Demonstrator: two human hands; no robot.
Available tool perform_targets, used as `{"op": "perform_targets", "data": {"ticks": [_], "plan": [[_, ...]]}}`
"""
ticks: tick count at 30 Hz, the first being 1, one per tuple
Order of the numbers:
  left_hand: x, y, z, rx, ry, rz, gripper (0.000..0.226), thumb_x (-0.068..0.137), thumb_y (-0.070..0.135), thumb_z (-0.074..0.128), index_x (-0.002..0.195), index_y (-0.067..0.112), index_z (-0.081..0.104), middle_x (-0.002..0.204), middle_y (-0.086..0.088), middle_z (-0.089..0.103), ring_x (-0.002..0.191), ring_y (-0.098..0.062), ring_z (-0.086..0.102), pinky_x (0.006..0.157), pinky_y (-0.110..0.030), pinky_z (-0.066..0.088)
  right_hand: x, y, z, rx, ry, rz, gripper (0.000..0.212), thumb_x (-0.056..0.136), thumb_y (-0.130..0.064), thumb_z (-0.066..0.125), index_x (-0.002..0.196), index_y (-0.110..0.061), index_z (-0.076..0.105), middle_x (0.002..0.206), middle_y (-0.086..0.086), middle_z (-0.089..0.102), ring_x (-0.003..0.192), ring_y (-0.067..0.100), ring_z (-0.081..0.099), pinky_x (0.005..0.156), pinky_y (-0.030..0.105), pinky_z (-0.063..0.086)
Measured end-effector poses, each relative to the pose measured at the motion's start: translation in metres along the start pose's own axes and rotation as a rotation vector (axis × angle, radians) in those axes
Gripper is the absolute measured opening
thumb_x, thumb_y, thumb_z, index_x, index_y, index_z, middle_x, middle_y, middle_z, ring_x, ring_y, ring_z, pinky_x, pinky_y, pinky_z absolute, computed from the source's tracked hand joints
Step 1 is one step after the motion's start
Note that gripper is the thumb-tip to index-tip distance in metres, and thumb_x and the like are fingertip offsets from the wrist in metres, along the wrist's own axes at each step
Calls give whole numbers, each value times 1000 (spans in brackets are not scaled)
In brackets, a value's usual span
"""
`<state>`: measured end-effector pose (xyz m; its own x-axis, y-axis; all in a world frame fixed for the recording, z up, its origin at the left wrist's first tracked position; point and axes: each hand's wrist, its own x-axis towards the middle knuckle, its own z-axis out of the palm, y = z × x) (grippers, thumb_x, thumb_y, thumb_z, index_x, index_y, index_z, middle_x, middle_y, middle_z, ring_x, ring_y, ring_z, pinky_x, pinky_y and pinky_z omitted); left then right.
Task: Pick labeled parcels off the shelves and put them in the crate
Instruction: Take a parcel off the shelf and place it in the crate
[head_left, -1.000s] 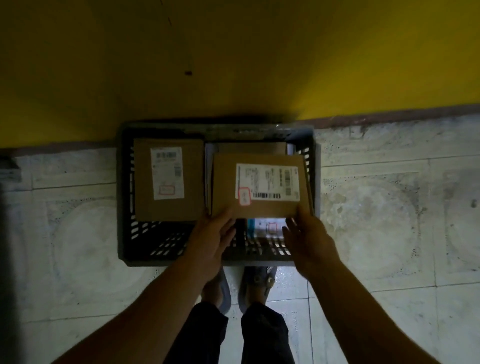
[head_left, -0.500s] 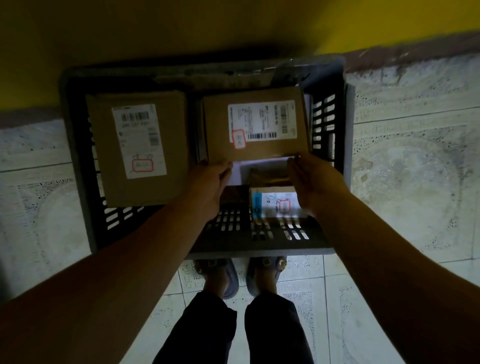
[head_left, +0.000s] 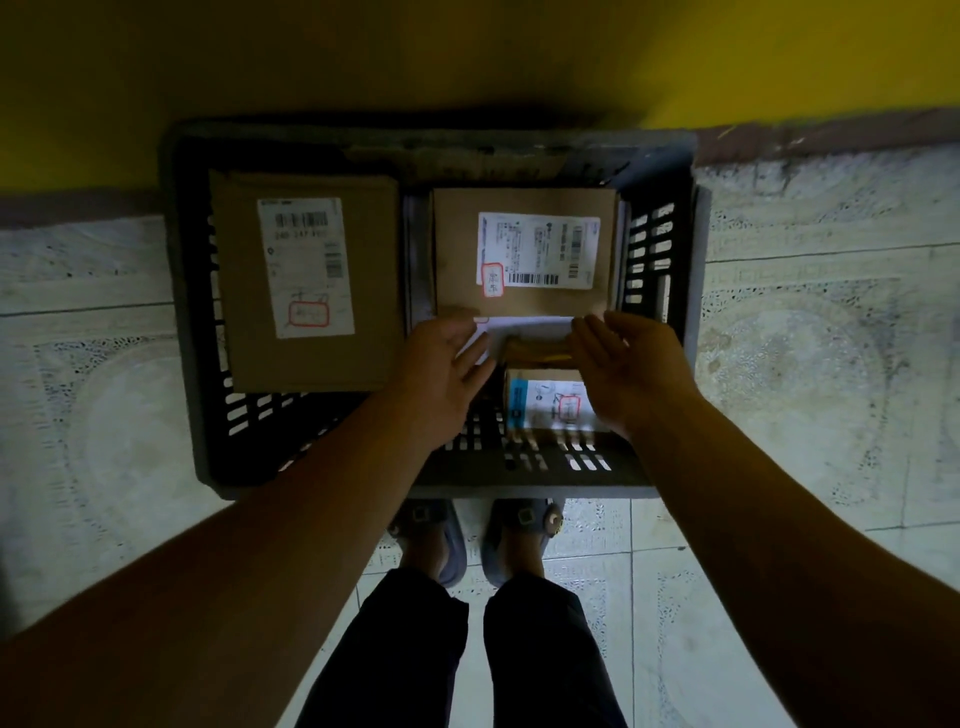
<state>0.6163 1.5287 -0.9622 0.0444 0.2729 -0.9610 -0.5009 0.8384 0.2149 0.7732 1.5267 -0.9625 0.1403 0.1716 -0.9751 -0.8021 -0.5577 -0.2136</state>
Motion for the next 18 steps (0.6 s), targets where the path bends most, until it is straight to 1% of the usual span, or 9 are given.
{"op": "perform_targets", "data": {"ticks": [2, 3, 5, 8, 9, 11, 12, 15, 18], "plan": [[-13, 1, -7, -41, -26, 4, 14, 97, 16, 50, 106, 13, 60, 106, -4, 67, 113, -19, 60, 93, -33, 49, -15, 2, -1, -37, 10, -8, 12, 97, -4, 48, 102, -5, 59, 123, 17, 62, 120, 28, 59, 101, 37, 49], [-20, -2, -13, -83, -36, -8, 15, 96, 18, 52, 108, 14, 60, 106, -4, 68, 112, -19, 61, 89, -32, 50, -25, 7, -3, -39, -1, 14, 10, 96, -6, 50, 99, -7, 59, 114, 16, 66, 113, 27, 63, 99, 38, 51], [-45, 5, -17, -134, -48, 14, 21, 96, 20, 52, 113, 13, 60, 107, -3, 70, 109, -19, 62, 89, -32, 49, -55, 7, -4, -100, -53, 12, 12, 95, -9, 53, 105, -10, 60, 104, 13, 70, 100, 24, 67, 94, 39, 52], [-89, 21, -22, -130, -53, 67, 23, 94, 21, 54, 114, 13, 62, 107, -4, 71, 103, -18, 65, 85, -32, 51, -99, 10, 5, -206, -102, 29, 25, 91, -13, 57, 116, -13, 59, 104, 9, 74, 99, 20, 68, 75, 36, 51], [-99, 23, -25, -135, -49, 86, 21, 94, 21, 56, 113, 14, 63, 105, -4, 72, 101, -18, 66, 82, -32, 51, -109, 12, 5, -219, -130, 16, 35, 85, -12, 60, 119, -14, 58, 107, 9, 73, 101, 19, 67, 74, 34, 50], [-128, 31, -33, -161, -36, 123, 17, 93, 19, 58, 109, 17, 62, 99, -4, 73, 96, -18, 68, 81, -33, 52, -133, 15, 11, -266, -198, -3, 56, 69, -14, 65, 125, -14, 55, 116, 11, 70, 106, 20, 67, 80, 32, 51], [-147, 36, -38, -187, -20, 145, 18, 93, 18, 58, 110, 18, 61, 96, -4, 74, 95, -18, 68, 81, -33, 52, -149, 18, 12, -321, -234, -9, 60, 68, -14, 66, 127, -16, 54, 121, 12, 69, 107, 20, 67, 82, 31, 52], [-187, 41, -51, -230, 7, 202, 28, 92, 18, 58, 121, 16, 59, 88, -2, 75, 89, -17, 70, 76, -31, 52, -179, 24, 12, -454, -254, -45, 43, 83, -12, 67, 123, -23, 56, 117, 8, 71, 104, 19, 69, 79, 30, 53], [-238, 48, -68, -293, 26, 263, 25, 92, 18, 58, 116, 12, 62, 87, -2, 73, 86, -16, 68, 75, -29, 51, -214, 28, 21, -540, -252, -73, 32, 87, -10, 65, 117, -19, 61, 109, 11, 73, 99, 23, 69, 76, 33, 54]]}}
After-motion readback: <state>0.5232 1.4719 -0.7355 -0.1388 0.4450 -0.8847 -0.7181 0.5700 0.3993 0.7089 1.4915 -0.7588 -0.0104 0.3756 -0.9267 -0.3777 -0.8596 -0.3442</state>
